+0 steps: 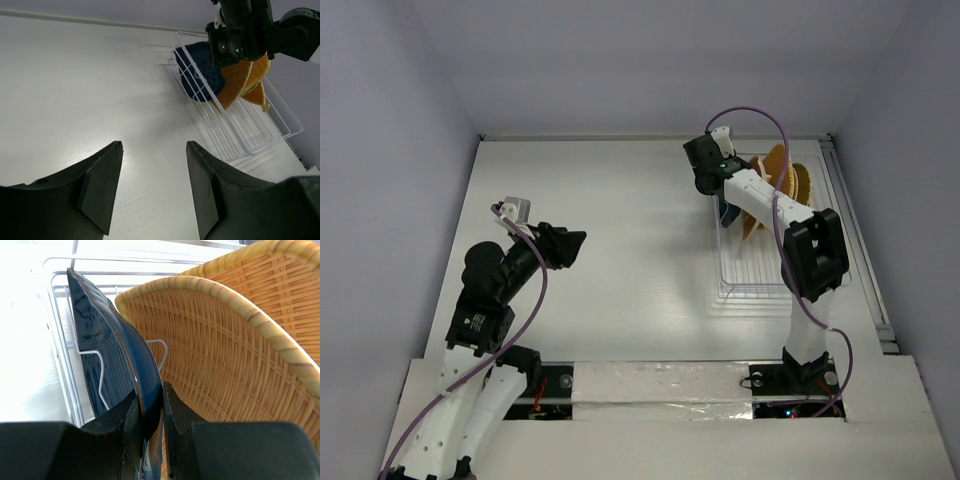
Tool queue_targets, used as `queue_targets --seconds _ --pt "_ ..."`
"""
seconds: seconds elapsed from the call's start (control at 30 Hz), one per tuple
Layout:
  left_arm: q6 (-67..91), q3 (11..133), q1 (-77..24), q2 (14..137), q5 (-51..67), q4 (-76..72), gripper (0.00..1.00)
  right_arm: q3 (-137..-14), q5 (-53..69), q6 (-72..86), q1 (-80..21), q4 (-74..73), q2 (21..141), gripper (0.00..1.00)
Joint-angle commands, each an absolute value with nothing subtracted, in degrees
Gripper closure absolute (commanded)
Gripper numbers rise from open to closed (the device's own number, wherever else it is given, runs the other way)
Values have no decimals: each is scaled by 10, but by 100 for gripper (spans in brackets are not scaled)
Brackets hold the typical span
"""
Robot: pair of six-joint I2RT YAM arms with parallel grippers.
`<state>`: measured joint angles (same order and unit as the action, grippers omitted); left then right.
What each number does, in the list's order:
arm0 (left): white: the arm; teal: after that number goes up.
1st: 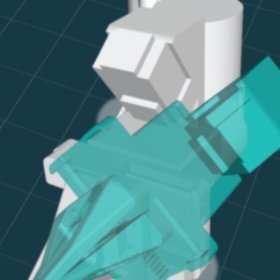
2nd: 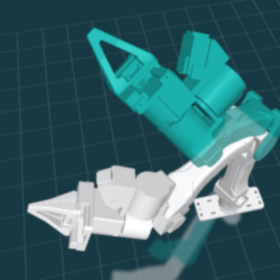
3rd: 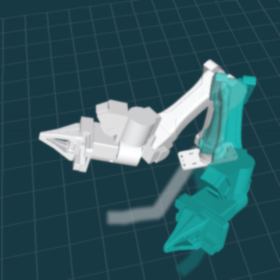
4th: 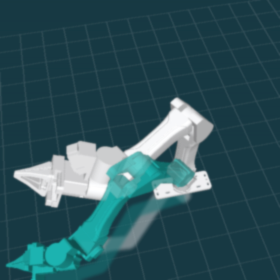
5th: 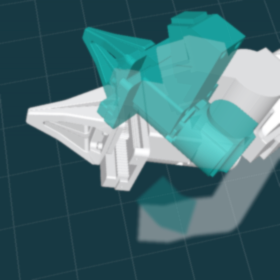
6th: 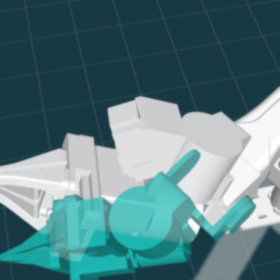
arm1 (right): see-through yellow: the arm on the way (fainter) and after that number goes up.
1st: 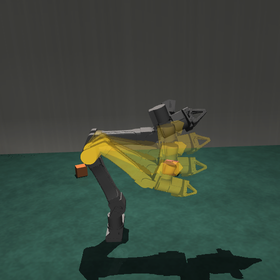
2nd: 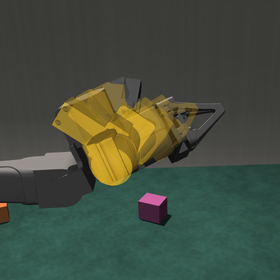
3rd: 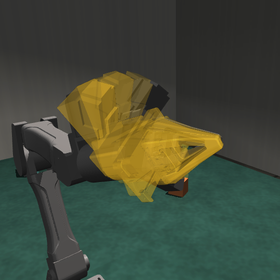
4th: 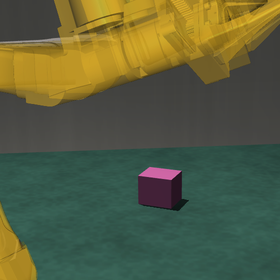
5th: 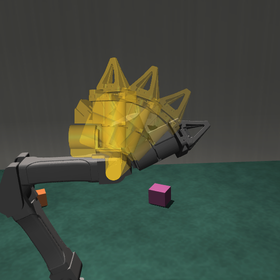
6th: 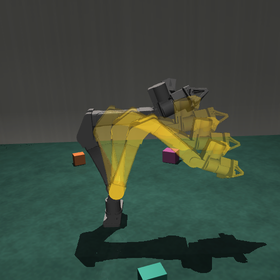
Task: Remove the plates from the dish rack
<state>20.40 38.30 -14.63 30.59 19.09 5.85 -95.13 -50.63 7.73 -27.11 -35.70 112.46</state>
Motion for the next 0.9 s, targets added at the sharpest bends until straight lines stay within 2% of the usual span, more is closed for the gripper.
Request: queue_targets --seconds 0.0,0.5,0.87 --pt "207 403 -144 301 200 28 50 -971 -548 70 -276 -351 1100 98" --pt "206 402 -144 306 200 30 50 -998 -671 25 -312 -344 1088 100" --pt "207 402 -144 306 200 30 50 -1009 -664 65 -330 -387 1009 100"
